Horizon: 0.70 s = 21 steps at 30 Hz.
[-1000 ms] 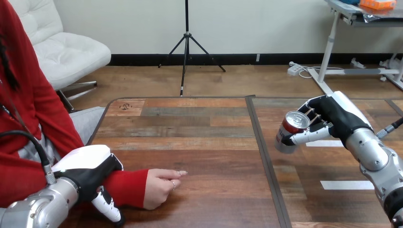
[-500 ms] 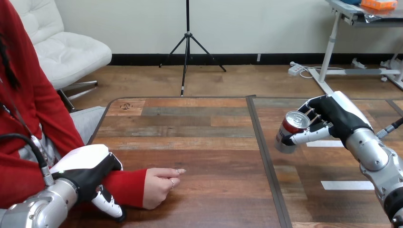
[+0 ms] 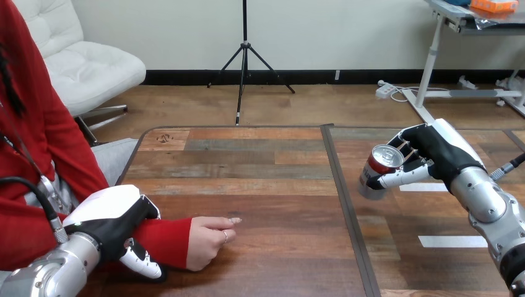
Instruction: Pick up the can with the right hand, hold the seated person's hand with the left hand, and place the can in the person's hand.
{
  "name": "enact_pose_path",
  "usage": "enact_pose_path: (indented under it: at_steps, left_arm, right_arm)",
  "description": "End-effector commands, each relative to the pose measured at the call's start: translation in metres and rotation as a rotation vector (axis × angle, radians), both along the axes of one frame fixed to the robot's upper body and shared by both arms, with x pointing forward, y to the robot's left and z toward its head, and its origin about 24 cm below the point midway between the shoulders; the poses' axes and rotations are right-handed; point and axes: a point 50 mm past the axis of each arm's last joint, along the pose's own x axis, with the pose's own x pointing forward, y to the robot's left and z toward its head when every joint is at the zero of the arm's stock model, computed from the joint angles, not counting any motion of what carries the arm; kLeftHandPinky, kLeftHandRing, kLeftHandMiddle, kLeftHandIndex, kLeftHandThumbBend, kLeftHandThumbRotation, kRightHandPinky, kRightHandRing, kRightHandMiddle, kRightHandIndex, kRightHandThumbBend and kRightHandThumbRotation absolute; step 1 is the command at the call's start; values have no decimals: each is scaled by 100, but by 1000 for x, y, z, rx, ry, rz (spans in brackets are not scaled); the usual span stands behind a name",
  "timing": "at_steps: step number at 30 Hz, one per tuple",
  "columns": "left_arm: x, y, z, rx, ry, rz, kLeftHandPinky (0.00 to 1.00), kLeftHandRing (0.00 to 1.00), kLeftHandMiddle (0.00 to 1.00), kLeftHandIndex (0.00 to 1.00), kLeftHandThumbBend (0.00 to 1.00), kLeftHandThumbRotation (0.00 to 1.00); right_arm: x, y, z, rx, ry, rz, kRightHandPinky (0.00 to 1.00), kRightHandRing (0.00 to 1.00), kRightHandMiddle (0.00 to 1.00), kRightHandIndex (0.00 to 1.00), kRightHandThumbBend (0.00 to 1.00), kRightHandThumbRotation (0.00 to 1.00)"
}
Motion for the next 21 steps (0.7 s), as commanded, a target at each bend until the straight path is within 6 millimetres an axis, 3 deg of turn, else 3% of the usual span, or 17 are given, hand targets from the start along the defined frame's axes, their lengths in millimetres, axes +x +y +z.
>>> enact_pose_path:
  at_steps: [1, 21]
  left_arm:
    - [15, -2, 36, -32, -168, -14, 21, 26, 34, 37, 74, 0]
    - [17, -3, 65, -93, -294, -9, 19, 24, 32, 36, 78, 0]
  right_arm:
    - [12, 1, 31, 17, -140, 6, 38, 42, 46, 47, 80, 0]
    - [13, 4, 29, 27, -117, 5, 39, 42, 46, 48, 78, 0]
